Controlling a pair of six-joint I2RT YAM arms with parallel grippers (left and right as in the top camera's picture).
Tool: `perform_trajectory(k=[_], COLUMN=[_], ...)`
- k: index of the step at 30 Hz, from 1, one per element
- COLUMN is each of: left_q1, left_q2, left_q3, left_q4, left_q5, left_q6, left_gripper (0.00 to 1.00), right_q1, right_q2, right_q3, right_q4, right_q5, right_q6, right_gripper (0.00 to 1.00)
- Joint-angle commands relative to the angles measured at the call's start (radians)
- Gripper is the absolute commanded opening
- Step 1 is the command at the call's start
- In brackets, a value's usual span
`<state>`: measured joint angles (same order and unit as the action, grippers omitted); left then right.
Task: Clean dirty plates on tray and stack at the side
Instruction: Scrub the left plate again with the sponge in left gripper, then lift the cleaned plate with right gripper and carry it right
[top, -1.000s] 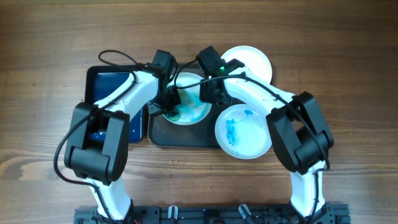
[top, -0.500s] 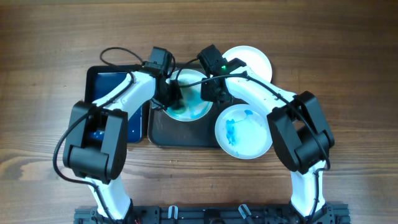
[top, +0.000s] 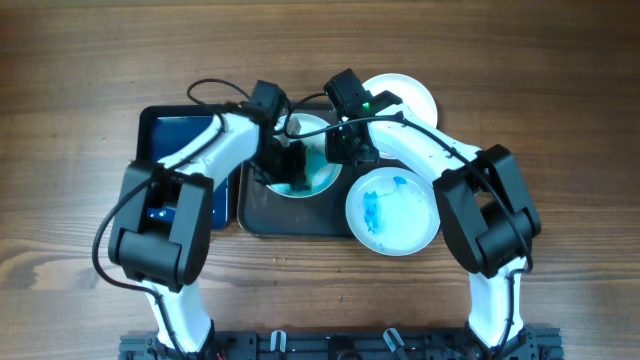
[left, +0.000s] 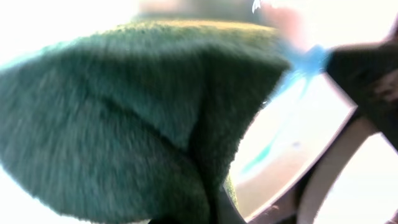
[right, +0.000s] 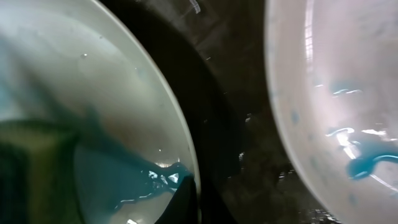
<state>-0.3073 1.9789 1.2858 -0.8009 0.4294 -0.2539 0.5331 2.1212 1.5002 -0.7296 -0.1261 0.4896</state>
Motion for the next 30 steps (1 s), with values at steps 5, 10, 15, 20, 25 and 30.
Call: perform_trajectory(k=[5, 10, 15, 20, 25, 30], left_q1=[0.25, 0.307, 0.303, 0.303, 0.303, 0.303], left_q2=[-0.066, -0.069, -0.069, -0.069, -0.069, -0.069], left_q3=[0.291, 0.291, 0.291, 0.291, 0.29, 0.29], left_q4=[-0.148, -0.194, -0.203, -0.203, -0.203, -0.203], left_q5=[-0.008, -0.017, -0.038, -0.038, -0.038, -0.038], left_q6=[-0.097, -0.09, -0.091, -0.092, -0.092, -0.092], left_gripper=[0.04, 0.04, 0.04, 0.04, 0.04, 0.04], right_q1=[0.017, 0.033, 0.145, 0.366, 0.528, 0.575], right_q2=[-0.013, -0.151, -0.311, -0.409, -0.411, -0.411], right_q3=[-0.018, -0.018, -0.018, -0.018, -0.018, -0.018], right_q4=[-0.013, -0.051, -0.11, -0.128, -0.12, -0.093], right_q5=[-0.058, 0.189, 0.648, 1.209, 1.643, 1.646], right_q6=[-0.116, -0.138, -0.172, -0.175, -0.177, -0.254], right_gripper=[0.04, 0.05, 0.04, 0.04, 0.04, 0.04])
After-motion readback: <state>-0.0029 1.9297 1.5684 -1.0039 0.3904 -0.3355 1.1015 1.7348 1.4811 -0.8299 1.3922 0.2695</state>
